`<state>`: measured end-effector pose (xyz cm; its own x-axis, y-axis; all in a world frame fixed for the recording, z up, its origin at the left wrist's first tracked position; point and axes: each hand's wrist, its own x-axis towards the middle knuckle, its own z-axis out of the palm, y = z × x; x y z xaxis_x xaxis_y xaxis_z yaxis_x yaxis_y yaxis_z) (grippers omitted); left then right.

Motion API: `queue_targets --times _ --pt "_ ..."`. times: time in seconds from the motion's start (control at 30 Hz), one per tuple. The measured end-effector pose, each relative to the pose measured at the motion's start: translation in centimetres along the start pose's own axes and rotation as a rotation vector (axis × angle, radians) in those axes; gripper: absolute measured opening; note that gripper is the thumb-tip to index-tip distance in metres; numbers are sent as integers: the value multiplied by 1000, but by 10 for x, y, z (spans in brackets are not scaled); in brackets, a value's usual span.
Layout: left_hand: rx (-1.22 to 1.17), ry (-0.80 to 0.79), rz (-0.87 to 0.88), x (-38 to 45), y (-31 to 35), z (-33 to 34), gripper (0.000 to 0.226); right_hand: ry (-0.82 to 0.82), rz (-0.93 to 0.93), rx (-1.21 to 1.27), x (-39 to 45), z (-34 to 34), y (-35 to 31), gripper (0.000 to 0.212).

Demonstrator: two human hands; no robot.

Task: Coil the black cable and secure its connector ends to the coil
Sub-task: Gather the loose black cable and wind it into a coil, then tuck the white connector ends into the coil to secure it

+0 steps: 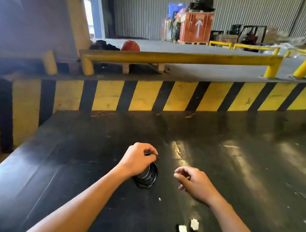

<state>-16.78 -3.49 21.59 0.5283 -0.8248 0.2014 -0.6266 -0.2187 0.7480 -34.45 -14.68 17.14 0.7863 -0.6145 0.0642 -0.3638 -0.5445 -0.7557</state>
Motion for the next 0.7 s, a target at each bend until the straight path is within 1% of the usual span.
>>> queue_targets --times 0.07,0.13,0.23,0.3,0.37,0.43,0.5,0.6,0.63,0.7 --pt "86 -82 -44 -1 -22 19 15 -80 136 -156 -2 17 41 14" --pt "155 -169 -74 0 -40 36 16 -209 216 -307 -8 39 74 22" --pt "211 -281 -121 0 -56 58 18 -357 212 -479 -18 67 109 33" --pt "175 -341 -159 -1 -63 68 21 -395 187 -515 -23 80 123 33" --pt "120 -380 -211 -2 -69 74 25 -427 171 -556 -24 88 129 27" --pt "64 -415 -271 -2 -77 78 29 -471 149 -607 -22 95 132 26" --pt "12 -445 -320 -2 -84 80 25 -503 149 -620 -16 99 131 25" --pt "-58 -429 -367 0 -91 82 7 -561 168 -620 -3 100 127 26" --pt "-61 -415 -370 2 -92 82 7 -578 179 -610 0 99 127 26" --pt "-46 -378 -375 7 -92 82 17 -576 214 -538 10 94 123 23"
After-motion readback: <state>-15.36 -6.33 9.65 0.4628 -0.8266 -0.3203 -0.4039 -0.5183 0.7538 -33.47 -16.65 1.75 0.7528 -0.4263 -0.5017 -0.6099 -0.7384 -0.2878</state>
